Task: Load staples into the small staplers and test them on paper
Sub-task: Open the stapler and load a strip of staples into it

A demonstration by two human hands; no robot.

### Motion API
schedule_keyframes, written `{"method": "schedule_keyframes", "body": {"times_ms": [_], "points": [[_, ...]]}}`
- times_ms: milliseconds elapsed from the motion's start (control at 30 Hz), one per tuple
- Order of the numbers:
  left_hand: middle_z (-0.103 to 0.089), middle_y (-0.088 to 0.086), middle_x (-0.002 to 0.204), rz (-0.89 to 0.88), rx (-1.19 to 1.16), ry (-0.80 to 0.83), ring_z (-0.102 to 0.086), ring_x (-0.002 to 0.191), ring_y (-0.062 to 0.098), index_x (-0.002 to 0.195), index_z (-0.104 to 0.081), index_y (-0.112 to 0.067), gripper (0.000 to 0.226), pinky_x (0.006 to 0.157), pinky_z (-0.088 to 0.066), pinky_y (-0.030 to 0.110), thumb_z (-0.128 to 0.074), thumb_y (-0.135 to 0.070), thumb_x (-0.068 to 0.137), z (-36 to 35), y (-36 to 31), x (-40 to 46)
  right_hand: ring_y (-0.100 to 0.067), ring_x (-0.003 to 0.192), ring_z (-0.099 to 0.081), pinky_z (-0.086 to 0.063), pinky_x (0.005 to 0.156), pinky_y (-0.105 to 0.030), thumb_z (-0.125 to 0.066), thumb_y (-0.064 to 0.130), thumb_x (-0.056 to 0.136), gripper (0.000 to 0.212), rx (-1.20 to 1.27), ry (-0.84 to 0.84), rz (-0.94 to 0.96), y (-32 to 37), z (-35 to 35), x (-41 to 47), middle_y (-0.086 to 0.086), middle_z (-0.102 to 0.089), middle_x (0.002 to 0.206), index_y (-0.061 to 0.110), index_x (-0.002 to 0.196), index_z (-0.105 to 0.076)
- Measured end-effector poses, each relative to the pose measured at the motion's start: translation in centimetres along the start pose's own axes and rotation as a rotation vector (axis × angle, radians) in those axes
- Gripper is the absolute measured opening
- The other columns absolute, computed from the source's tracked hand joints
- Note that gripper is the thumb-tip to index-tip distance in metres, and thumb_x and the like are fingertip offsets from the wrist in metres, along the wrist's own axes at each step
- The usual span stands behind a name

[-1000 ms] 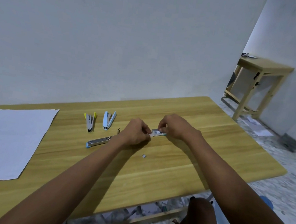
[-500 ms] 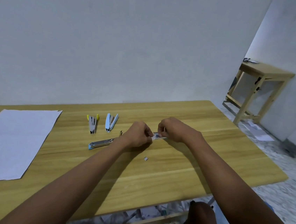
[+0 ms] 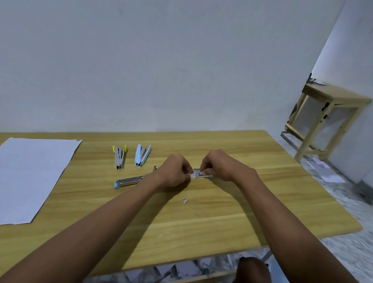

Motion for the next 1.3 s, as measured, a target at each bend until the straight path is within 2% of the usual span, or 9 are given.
{"method": "schedule_keyframes", "body": {"times_ms": [167, 333, 433, 700, 833, 1033, 1167, 1300], "points": [[-0.074, 0.011, 0.104, 0.011, -0.001, 0.0, -0.068, 0.091, 0.021, 0.105, -0.075, -0.004, 0.02, 0.085, -0.055, 0.027, -0.071, -0.008, 0.086, 0.0, 0.0, 0.0, -0.013, 0.08, -0.062, -0.045, 0.072, -0.022, -0.069, 0.004, 0.089, 0.018, 0.003, 0.016, -0.002, -0.3, 0.1, -0.1, -0.006, -0.073, 0.099, 0.005, 0.106, -0.075], [-0.073, 0.011, 0.105, 0.008, 0.011, 0.0, -0.067, 0.091, 0.021, 0.106, -0.075, -0.003, 0.021, 0.084, -0.055, 0.026, -0.071, -0.008, 0.086, -0.1, -0.2, 0.0, -0.019, 0.086, -0.067, -0.056, 0.079, -0.033, -0.063, 0.003, 0.091, 0.017, 0.003, -0.015, -0.02, -0.7, 0.4, -0.2, -0.006, -0.073, 0.098, 0.008, 0.102, -0.075], [-0.073, 0.011, 0.106, 0.007, 0.018, 0.006, -0.067, 0.092, 0.021, 0.107, -0.074, -0.003, 0.022, 0.086, -0.056, 0.029, -0.071, -0.008, 0.086, -0.1, -0.2, 0.1, -0.018, 0.087, -0.067, -0.057, 0.082, -0.033, -0.064, 0.003, 0.09, 0.017, 0.009, -0.044, -0.041, -1.1, 0.6, -0.2, -0.007, -0.073, 0.099, 0.006, 0.104, -0.074], [-0.072, 0.012, 0.11, 0.019, 0.034, 0.013, -0.067, 0.094, 0.022, 0.109, -0.073, -0.002, 0.024, 0.084, -0.054, 0.024, -0.072, -0.008, 0.085, -0.3, -0.3, 0.4, -0.016, 0.078, -0.064, -0.05, 0.07, -0.026, -0.061, -0.001, 0.087, 0.021, 0.005, -0.04, -0.123, -3.1, 1.0, -1.0, -0.007, -0.075, 0.093, 0.007, 0.096, -0.078], [-0.071, 0.013, 0.111, 0.017, 0.039, 0.013, -0.067, 0.096, 0.023, 0.109, -0.073, -0.001, 0.024, 0.083, -0.054, 0.024, -0.071, -0.008, 0.086, -0.3, -0.4, 0.4, -0.02, 0.087, -0.068, -0.056, 0.08, -0.035, -0.064, 0.002, 0.089, 0.018, 0.061, -0.059, -0.118, -3.3, 0.8, -1.3, -0.007, -0.075, 0.094, 0.006, 0.099, -0.077], [-0.071, 0.014, 0.112, 0.023, 0.027, 0.008, -0.067, 0.096, 0.022, 0.11, -0.072, -0.001, 0.024, 0.084, -0.054, 0.023, -0.07, -0.007, 0.086, -0.3, -0.3, 0.4, -0.015, 0.081, -0.065, -0.049, 0.069, -0.024, -0.064, 0.002, 0.09, 0.017, 0.043, -0.07, -0.137, -3.8, 0.8, -1.1, -0.008, -0.074, 0.097, 0.004, 0.1, -0.077], [-0.071, 0.013, 0.111, 0.029, 0.023, 0.009, -0.066, 0.093, 0.021, 0.109, -0.073, -0.001, 0.024, 0.082, -0.053, 0.021, -0.071, -0.007, 0.086, -0.3, -0.2, 0.4, -0.021, 0.092, -0.068, -0.054, 0.081, -0.032, -0.059, 0.003, 0.092, 0.019, 0.077, -0.139, -0.183, -4.5, 1.2, -1.0, -0.011, -0.072, 0.106, 0.004, 0.103, -0.074], [-0.072, 0.011, 0.109, 0.023, 0.028, 0.007, -0.066, 0.091, 0.019, 0.108, -0.074, -0.003, 0.024, 0.078, -0.05, 0.019, -0.072, -0.009, 0.085, -0.4, -0.2, 0.4, -0.017, 0.084, -0.064, -0.048, 0.069, -0.025, -0.075, 0.017, 0.085, 0.015, 0.067, -0.076, -0.154, -3.7, 0.6, -1.3, -0.002, -0.069, 0.089, 0.008, 0.097, -0.075]]}}
Point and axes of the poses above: each hand's wrist, its own x-axis towards the middle knuckle, its own z-axis out of the back of the hand, y = z × x, the point moved 3 cm from there along x, towards the middle knuckle
